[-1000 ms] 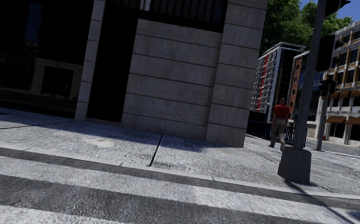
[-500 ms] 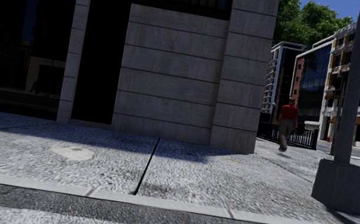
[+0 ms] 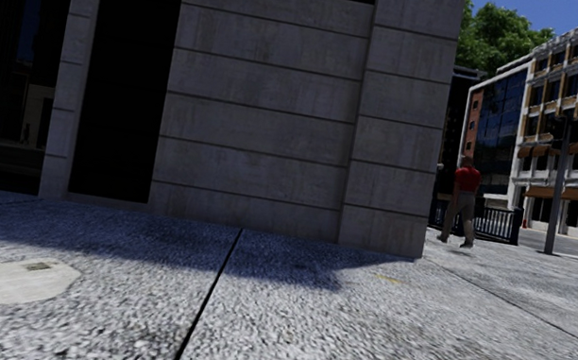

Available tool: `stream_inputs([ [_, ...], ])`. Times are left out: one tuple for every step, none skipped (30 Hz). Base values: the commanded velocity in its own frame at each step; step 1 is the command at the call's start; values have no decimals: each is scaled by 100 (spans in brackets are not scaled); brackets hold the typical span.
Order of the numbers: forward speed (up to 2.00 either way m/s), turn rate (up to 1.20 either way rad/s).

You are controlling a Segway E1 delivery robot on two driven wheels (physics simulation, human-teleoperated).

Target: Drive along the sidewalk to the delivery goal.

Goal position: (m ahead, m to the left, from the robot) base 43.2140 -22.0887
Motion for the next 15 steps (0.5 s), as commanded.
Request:
stream_inputs([
  [200, -77],
  [200, -82],
  [200, -91],
  [200, -98],
  [200, -98],
  [200, -99],
  [200, -100],
  [200, -100],
  [200, -100],
  [200, -100],
  [200, -100],
  [200, -100],
  [200, -39],
  [200, -22],
  [200, -16],
])
